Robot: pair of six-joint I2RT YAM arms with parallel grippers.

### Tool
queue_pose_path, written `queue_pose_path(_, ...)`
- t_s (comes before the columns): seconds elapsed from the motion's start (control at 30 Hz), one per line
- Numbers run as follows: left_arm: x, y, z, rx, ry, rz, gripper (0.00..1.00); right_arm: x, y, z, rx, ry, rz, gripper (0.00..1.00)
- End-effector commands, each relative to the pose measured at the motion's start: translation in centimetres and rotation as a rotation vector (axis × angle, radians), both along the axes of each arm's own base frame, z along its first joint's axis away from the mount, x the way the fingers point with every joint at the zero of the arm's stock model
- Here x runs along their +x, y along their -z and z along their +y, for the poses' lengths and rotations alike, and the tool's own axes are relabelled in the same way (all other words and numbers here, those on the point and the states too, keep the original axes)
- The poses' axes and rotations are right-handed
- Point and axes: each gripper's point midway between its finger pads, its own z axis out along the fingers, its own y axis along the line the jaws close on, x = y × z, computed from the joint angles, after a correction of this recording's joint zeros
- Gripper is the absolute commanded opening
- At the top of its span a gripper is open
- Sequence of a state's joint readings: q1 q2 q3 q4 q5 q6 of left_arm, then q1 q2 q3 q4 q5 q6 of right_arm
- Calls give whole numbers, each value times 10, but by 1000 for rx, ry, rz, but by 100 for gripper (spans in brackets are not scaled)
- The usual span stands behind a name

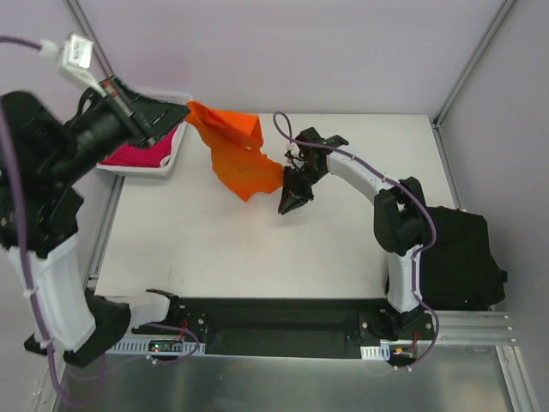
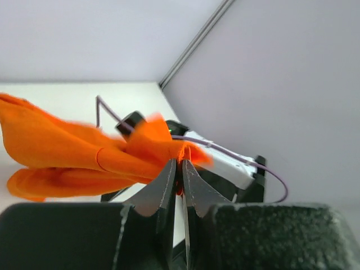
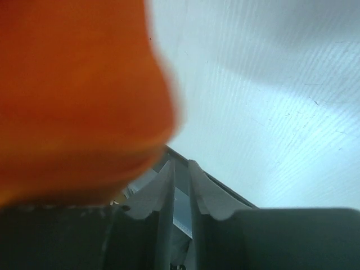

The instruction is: Fold and stack the t-shirts

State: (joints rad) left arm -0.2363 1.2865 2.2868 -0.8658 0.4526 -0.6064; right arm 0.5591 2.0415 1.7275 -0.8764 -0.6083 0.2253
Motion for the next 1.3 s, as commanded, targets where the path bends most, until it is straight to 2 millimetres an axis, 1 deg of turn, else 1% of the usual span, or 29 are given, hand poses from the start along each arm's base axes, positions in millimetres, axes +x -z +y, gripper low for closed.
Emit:
queue_pose_path(0.0,-37,-26,11,-26,-15,-155,7,-9,-1,12,27,-55,-4,28)
queue_pose_path(0.03,-45,-26,12,-43,-9,-149,7,-11,2,15,36,-60,4,31)
queue_pose_path(0.07,-42,-17,10,-44,-6,-117,7,-13,2,18,58,-56,28,34)
queue_pose_path(0.1,-43,-15,9,-50,1,-105,8,-14,6,22,80,-60,29,39)
queue_pose_path(0.13,-47,-13,8,-61,14,-91,7,-14,9,24,96,-58,38,40)
queue_pose_path(0.23,-49,-7,6,-69,30,-64,7,-13,13,34,133,-51,48,45)
queue_pose_path(0.37,-51,-2,3,-71,51,-30,8,-10,17,47,153,-45,65,46)
queue_pose_path(0.43,-51,0,1,-80,57,-12,8,-10,16,51,153,-52,61,46)
queue_pose_path(0.53,-40,20,2,-71,29,79,10,-14,20,52,141,-55,67,45)
queue_pose_path(0.57,-30,34,3,-62,4,129,11,-14,21,51,138,-56,62,46)
queue_pose_path(0.6,-26,49,3,-50,-12,197,11,-14,20,50,135,-54,60,45)
queue_pose_path(0.67,-6,80,-1,-22,-23,319,11,-12,20,47,113,-52,34,45)
queue_pose_path(0.7,-2,96,-4,-6,-14,387,12,-13,17,44,101,-50,25,45)
queue_pose_path(0.73,12,113,-8,9,-12,455,10,-12,16,42,89,-47,16,45)
queue_pose_path(0.8,29,147,-17,37,14,569,7,-6,14,34,58,-36,-15,45)
queue_pose_path(0.83,35,157,-18,47,15,598,5,-4,8,31,55,-31,-32,45)
queue_pose_path(0.87,42,171,-19,64,11,636,5,1,7,25,41,-18,-47,45)
queue_pose_path(0.9,56,187,-18,99,-9,663,5,3,4,21,32,-6,-49,45)
queue_pose_path(0.93,63,197,-18,118,-14,685,4,5,-1,17,33,4,-62,45)
queue_pose_path(0.97,69,205,-18,133,-16,699,4,12,-2,10,22,25,-71,45)
queue_pose_path(1.0,79,217,-21,154,-7,730,4,13,-6,5,13,35,-72,45)
queue_pose_path(1.03,81,220,-25,151,20,743,4,14,-9,1,7,37,-79,45)
queue_pose_path(1.07,83,223,-28,150,37,756,3,17,-18,-5,6,45,-100,45)
queue_pose_path(1.1,85,229,-32,149,52,781,4,11,-22,-10,-6,25,-102,45)
queue_pose_path(1.13,82,232,-36,151,70,792,4,8,-26,-12,-10,16,-112,45)
queue_pose_path(1.17,79,244,-37,161,75,826,5,4,-37,-16,-2,7,-132,46)
queue_pose_path(1.2,74,250,-38,172,86,840,6,-3,-39,-19,-3,-7,-125,46)
queue_pose_path(1.23,67,272,-38,190,90,901,7,-14,-34,-22,-7,-18,-100,47)
queue_pose_path(1.27,60,283,-39,205,95,930,7,-23,-38,-23,5,-31,-98,47)
